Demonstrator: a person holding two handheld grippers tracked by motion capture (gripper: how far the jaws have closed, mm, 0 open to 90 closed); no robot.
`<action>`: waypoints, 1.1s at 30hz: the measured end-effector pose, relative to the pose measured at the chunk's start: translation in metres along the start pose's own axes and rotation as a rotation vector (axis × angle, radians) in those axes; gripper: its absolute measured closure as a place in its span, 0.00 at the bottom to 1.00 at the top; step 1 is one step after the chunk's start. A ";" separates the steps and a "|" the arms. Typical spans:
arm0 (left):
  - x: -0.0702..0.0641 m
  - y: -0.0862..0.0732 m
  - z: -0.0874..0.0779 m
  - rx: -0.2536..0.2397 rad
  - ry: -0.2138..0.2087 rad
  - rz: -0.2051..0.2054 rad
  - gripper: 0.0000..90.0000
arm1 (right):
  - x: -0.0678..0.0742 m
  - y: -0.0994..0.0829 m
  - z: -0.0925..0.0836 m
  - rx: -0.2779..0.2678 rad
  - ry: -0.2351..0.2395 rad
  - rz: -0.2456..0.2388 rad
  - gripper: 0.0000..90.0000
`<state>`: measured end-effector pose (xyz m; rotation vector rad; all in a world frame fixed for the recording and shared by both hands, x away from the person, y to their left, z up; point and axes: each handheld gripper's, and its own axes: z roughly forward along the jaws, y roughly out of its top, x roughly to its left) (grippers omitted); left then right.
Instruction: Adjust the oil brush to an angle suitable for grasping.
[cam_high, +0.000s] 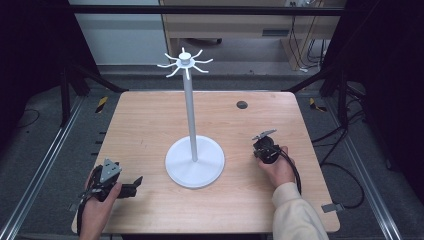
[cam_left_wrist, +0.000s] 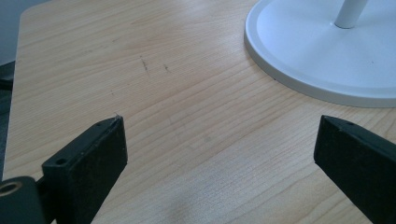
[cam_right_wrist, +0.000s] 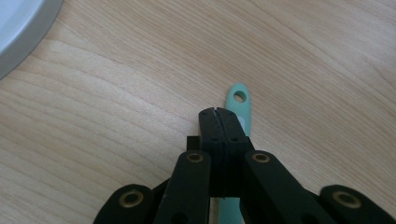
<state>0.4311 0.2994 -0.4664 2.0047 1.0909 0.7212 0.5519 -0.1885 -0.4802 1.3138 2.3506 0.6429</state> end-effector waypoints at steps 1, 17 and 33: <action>0.000 0.000 0.000 0.000 -0.001 0.000 0.03 | -0.001 0.000 0.000 0.000 -0.010 0.006 1.00; 0.000 0.000 0.001 0.001 -0.002 0.001 0.02 | -0.037 -0.011 -0.014 -0.041 -0.093 0.172 1.00; -0.001 0.000 0.000 0.001 -0.004 0.003 0.03 | -0.026 -0.024 -0.043 0.003 -0.030 0.182 0.92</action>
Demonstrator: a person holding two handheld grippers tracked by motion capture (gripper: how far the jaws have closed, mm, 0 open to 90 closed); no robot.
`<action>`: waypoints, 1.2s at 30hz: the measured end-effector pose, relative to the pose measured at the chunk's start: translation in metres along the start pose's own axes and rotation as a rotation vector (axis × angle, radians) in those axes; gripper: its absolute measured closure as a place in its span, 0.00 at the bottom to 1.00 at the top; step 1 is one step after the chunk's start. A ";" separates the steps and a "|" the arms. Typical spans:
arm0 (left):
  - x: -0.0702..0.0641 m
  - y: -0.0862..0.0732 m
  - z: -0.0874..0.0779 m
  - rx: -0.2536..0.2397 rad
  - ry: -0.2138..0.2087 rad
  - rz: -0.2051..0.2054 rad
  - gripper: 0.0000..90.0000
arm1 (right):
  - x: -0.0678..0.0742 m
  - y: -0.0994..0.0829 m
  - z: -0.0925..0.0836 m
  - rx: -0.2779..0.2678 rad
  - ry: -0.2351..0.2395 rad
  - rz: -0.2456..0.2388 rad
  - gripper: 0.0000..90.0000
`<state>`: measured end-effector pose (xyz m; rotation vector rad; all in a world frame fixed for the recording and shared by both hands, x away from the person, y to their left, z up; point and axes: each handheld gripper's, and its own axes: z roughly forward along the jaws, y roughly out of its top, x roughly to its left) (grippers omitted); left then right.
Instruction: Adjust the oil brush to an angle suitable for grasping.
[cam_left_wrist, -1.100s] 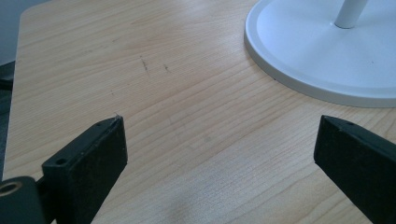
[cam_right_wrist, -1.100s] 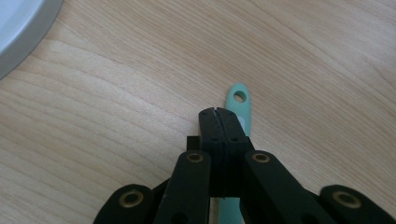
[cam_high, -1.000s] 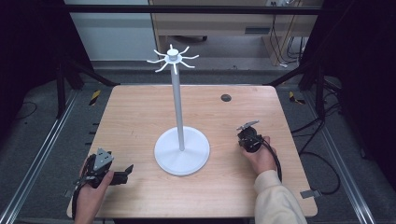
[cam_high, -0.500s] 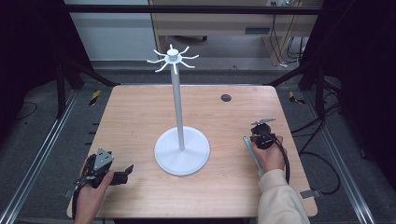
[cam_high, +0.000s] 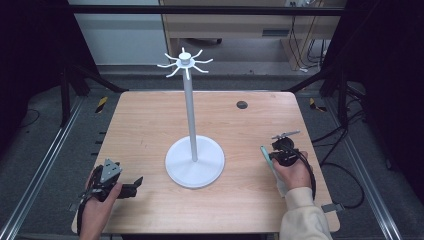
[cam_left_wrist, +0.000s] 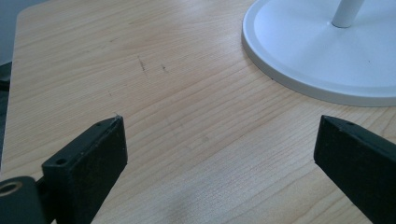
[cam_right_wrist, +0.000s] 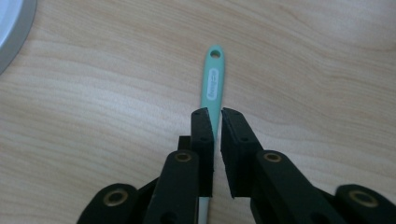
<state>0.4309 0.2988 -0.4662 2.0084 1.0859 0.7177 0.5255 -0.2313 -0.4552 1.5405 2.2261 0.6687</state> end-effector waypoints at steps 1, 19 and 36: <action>0.000 0.000 0.000 0.001 0.001 0.000 0.02 | 0.001 -0.001 -0.001 0.013 -0.001 0.007 0.89; 0.000 0.000 0.001 0.005 0.003 0.006 0.02 | 0.002 -0.004 -0.001 0.148 0.036 -0.029 0.68; 0.000 0.000 0.002 0.006 0.002 0.007 0.02 | 0.005 -0.005 0.004 0.220 0.029 -0.044 0.77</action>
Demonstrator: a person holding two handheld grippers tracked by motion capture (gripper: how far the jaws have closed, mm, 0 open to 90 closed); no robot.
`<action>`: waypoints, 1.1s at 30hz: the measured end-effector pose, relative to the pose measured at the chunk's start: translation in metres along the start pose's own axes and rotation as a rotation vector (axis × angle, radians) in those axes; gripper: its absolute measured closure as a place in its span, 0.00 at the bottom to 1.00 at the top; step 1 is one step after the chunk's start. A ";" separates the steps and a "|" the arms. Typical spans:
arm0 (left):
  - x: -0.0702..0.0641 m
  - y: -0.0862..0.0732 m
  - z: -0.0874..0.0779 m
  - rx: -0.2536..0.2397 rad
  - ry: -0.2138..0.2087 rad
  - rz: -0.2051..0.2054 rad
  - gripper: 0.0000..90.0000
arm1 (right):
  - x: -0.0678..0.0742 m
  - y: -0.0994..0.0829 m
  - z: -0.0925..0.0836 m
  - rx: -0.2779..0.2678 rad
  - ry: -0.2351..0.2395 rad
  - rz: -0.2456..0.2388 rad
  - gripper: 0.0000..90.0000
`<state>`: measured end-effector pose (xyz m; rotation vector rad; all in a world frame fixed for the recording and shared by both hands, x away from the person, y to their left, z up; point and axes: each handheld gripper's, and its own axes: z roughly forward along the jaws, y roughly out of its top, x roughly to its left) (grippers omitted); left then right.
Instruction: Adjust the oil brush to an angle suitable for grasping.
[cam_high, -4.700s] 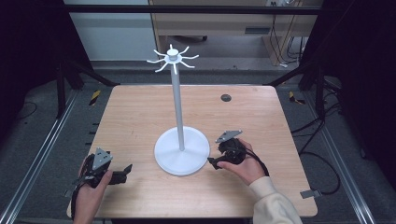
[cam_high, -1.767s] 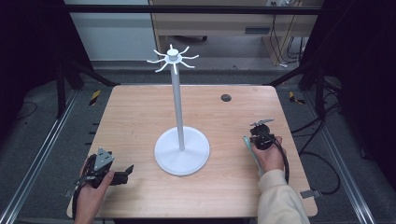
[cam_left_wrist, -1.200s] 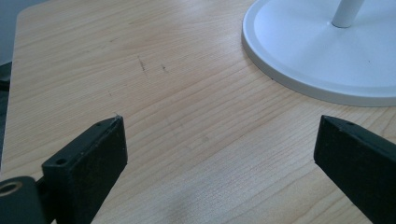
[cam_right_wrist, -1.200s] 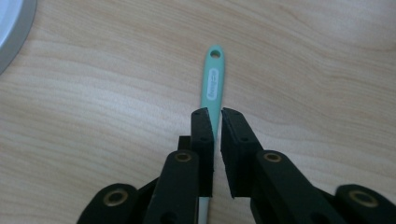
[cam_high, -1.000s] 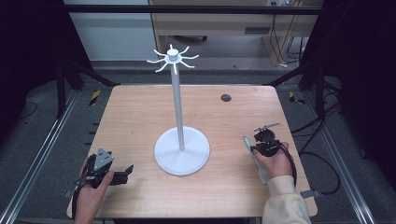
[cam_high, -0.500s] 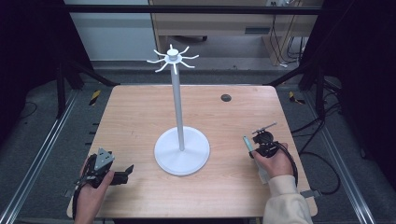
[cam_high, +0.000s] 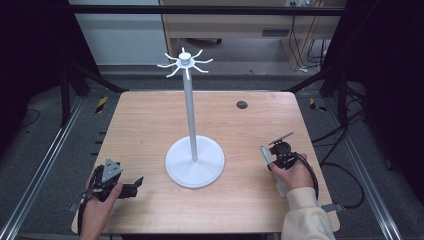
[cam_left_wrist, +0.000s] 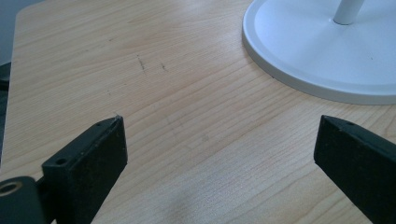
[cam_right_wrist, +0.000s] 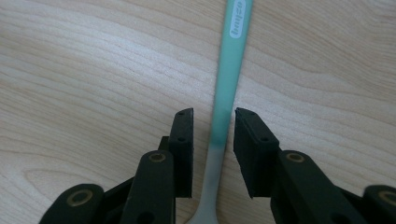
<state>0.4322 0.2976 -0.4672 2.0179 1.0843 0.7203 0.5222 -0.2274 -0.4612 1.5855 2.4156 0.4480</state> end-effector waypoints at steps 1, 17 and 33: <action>0.000 0.000 0.000 -0.001 0.000 0.000 0.03 | 0.000 0.000 0.000 0.004 0.001 -0.001 0.78; 0.000 0.000 0.000 0.001 -0.004 -0.001 0.02 | -0.002 -0.001 0.007 0.050 0.004 0.014 0.86; 0.000 0.000 0.000 -0.003 -0.004 -0.004 0.02 | -0.006 0.000 0.004 0.038 0.016 0.052 0.92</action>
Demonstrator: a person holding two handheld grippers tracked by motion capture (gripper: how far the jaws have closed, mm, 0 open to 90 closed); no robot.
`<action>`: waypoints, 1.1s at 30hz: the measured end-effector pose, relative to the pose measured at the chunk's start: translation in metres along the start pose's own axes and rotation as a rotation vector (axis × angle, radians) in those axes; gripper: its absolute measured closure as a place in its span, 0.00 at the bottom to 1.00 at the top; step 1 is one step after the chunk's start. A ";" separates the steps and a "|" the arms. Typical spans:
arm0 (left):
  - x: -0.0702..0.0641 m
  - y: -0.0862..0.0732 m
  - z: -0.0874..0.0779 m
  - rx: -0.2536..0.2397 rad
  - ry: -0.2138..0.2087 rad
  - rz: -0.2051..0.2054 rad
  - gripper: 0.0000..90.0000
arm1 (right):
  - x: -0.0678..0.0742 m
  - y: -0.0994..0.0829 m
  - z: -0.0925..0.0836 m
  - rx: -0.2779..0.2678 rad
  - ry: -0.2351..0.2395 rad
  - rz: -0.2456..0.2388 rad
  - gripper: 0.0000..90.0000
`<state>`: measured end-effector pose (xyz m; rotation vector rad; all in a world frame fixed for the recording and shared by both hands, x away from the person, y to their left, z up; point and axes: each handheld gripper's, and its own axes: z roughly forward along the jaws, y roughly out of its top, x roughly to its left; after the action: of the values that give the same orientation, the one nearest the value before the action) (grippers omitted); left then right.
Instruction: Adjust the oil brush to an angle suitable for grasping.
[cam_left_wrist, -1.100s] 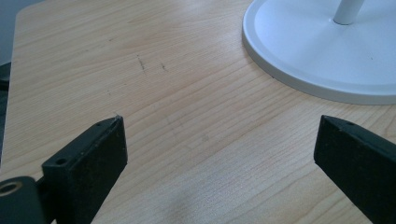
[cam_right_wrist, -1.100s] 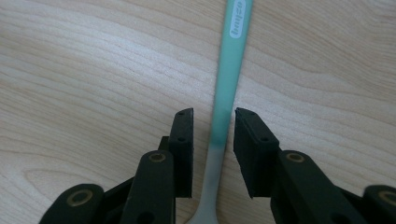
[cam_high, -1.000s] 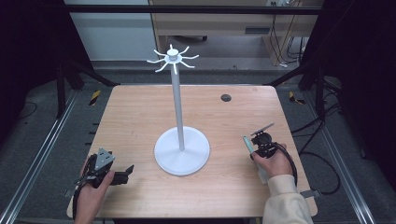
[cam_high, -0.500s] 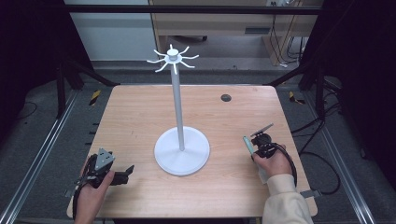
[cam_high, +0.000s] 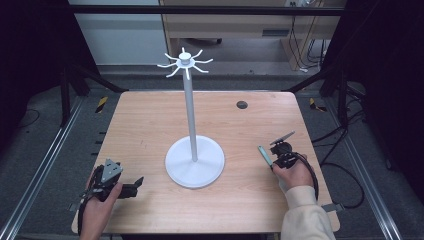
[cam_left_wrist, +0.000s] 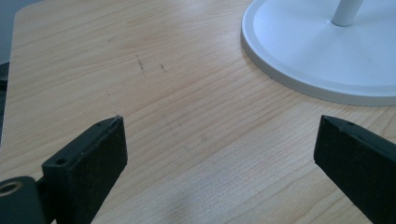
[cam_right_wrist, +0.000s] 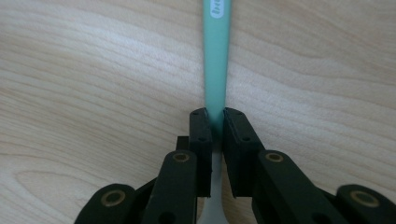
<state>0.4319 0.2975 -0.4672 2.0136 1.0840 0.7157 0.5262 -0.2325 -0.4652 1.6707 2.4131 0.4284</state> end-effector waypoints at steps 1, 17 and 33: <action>0.000 0.000 0.000 0.000 0.000 0.000 0.02 | -0.001 0.000 -0.002 -0.014 0.007 0.002 0.92; 0.002 0.000 -0.002 -0.008 0.005 -0.005 0.02 | 0.000 0.005 -0.038 -0.282 0.076 0.006 0.92; 0.001 0.000 -0.001 -0.003 0.002 -0.002 0.03 | 0.024 0.013 -0.082 -0.586 0.157 -0.053 0.92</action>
<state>0.4312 0.2985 -0.4662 2.0089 1.0858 0.7182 0.5043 -0.2166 -0.3827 1.3448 2.1211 1.1602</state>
